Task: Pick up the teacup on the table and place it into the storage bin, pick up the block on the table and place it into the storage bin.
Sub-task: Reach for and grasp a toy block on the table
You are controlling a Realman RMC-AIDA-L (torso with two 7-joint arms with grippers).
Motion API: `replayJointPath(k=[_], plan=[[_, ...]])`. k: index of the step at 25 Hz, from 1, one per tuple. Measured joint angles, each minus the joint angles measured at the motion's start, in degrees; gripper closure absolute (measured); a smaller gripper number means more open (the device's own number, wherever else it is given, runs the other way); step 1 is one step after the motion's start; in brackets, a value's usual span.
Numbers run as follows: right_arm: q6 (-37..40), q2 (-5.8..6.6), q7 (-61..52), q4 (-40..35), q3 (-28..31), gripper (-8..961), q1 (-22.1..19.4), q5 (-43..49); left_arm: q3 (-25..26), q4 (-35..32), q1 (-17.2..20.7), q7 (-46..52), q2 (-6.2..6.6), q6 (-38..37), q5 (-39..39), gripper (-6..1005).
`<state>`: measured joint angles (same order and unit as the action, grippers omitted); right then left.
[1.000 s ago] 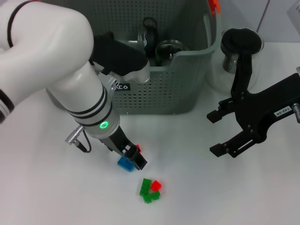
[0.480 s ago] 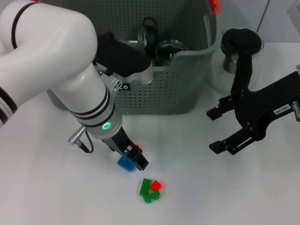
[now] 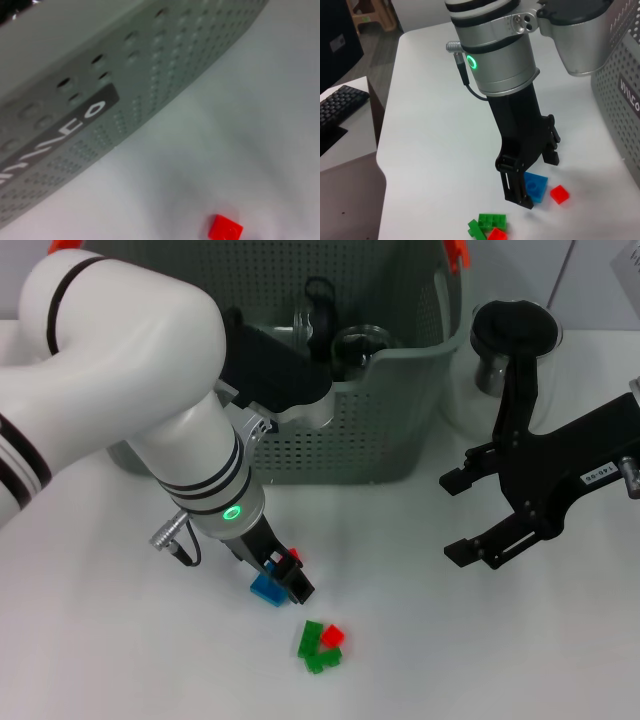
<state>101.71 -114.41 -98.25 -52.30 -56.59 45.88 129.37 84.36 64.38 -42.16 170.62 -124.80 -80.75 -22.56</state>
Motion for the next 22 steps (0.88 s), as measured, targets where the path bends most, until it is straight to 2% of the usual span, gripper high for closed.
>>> replayJointPath(k=[22], plan=[[-0.9, 0.06, 0.1, 0.0, 0.1, 7, 0.0, -0.1, -0.8, -1.2, -0.5, 0.0, 0.00, 1.1, 2.2, 102]])
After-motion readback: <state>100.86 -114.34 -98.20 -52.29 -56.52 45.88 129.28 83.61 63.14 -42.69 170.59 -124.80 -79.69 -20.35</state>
